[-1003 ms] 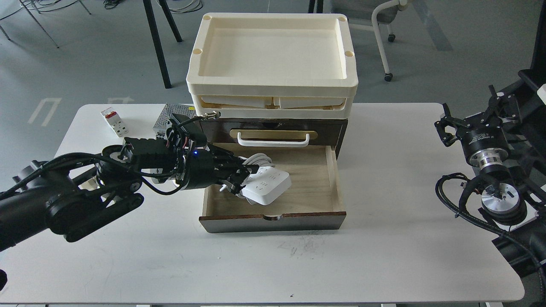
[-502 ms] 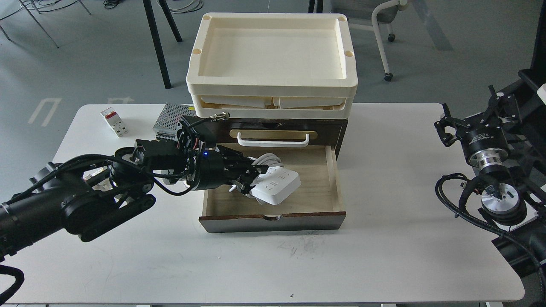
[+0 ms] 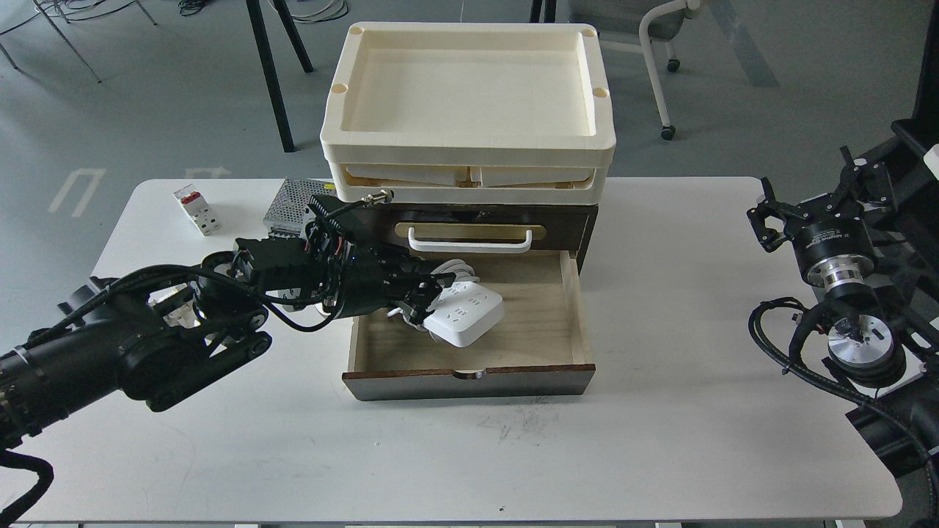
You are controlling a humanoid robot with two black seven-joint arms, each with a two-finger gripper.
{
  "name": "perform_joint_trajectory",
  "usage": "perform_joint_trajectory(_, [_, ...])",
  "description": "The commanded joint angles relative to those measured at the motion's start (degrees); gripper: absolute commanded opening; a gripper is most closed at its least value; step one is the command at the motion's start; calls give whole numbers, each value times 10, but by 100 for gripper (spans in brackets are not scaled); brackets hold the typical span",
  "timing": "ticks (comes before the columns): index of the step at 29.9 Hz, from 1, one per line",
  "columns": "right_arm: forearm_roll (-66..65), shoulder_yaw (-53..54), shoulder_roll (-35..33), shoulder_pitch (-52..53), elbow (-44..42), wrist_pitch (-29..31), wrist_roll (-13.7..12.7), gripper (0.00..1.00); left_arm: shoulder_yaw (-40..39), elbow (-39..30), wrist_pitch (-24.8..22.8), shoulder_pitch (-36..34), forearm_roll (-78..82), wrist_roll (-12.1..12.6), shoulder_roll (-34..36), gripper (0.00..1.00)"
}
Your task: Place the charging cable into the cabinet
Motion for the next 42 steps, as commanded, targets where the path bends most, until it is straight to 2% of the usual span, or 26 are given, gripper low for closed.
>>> perform_joint_trajectory(1, [0,0,0,0,0,0,0,100,2,-2,0,5,2,0,-3,44])
perform_joint_trajectory(5, [0,0,1,0,0,0,0,100,-1,-8,2,8,1,0,-3,54])
perform_joint_trajectory(7, [0,0,0,0,0,0,0,100,-6,-24,7,8,-5,-5,1,65])
perform_joint_trajectory(9, [0,0,0,0,0,0,0,100,-22,-52,23,7,-29,-10,5,81])
perform_joint_trajectory(12, [0,0,0,0,0,0,0,100,-41,-103,28,9,-106,-19,21,87])
perform_joint_trajectory(14, [0,0,0,0,0,0,0,100,-45,-133,26,9,-164,-21,32,98])
perform_joint_trajectory(19, [0,0,0,0,0,0,0,100,-121,-172,26,4,-319,-26,39,99])
perform_joint_trajectory(21, [0,0,0,-1,1,0,0,100,-175,-173,26,2,-379,-45,32,99])
perform_joint_trajectory(23, [0,-1,0,-1,1,1,0,100,-237,-169,28,4,-450,-85,19,99])
perform_joint_trajectory(25, [0,-5,0,0,1,1,0,100,-286,-163,25,5,-514,-107,11,99])
perform_joint_trajectory(28, [0,-12,0,1,0,1,0,100,-342,-125,17,-3,-631,-90,9,99])
perform_joint_trajectory(32, [0,-12,0,2,0,1,-1,100,-415,-65,-19,-9,-818,-26,20,100])
perform_joint_trajectory(34, [0,-13,0,3,0,1,-3,100,-438,-20,-38,-9,-879,-3,32,100])
perform_joint_trajectory(39, [0,-13,1,10,-4,-1,-9,100,-451,145,-56,-19,-978,2,38,100])
perform_joint_trajectory(42, [0,-13,1,11,-4,-1,-9,100,-452,220,-88,-18,-1040,2,32,100])
